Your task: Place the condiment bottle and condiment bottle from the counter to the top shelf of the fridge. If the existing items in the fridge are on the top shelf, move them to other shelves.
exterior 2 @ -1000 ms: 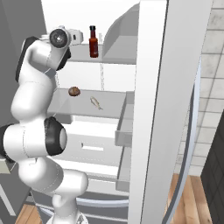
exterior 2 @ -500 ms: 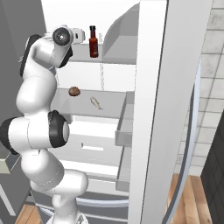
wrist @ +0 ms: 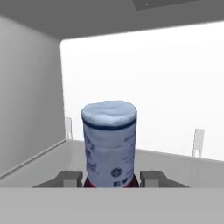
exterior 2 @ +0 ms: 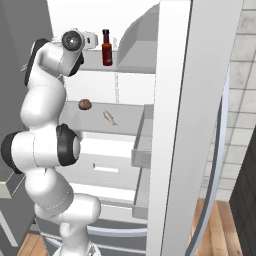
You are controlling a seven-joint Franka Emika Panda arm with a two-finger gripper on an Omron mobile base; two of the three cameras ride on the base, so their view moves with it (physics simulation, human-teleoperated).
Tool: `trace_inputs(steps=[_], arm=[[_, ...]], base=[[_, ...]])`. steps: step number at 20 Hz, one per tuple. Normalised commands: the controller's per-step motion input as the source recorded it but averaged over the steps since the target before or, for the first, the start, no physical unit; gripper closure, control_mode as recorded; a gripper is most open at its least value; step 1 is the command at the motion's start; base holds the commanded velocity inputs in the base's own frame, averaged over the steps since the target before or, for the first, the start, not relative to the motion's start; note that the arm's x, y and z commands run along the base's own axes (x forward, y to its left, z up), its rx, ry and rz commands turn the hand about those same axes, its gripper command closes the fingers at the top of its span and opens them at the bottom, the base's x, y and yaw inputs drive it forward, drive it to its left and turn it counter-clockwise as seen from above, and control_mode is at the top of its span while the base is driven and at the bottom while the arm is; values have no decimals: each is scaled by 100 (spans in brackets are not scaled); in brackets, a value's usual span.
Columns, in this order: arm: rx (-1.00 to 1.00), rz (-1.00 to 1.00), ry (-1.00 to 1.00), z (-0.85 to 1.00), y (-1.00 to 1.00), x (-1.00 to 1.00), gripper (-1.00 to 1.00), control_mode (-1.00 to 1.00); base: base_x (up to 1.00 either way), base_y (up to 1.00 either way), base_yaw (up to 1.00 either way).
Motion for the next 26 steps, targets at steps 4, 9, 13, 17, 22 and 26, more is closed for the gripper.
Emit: trace_inputs(steps=[4,9,13,17,22,26], arm=[[0,0,0,2,0,-1,-100,-100],[0,0,0,4,0,-20,-100,-100],[0,0,0,12,0,-37,-100,-100],[0,-4,0,8,-11,-74,-100,-100],[0,-12,0,13,-35,-99,-100,-100],[0,-16,0,21,-44,-100,-100,-100]], base=[[0,0,0],[0,0,0],[0,0,0],[0,0,0],[0,0,0],[0,0,0]])
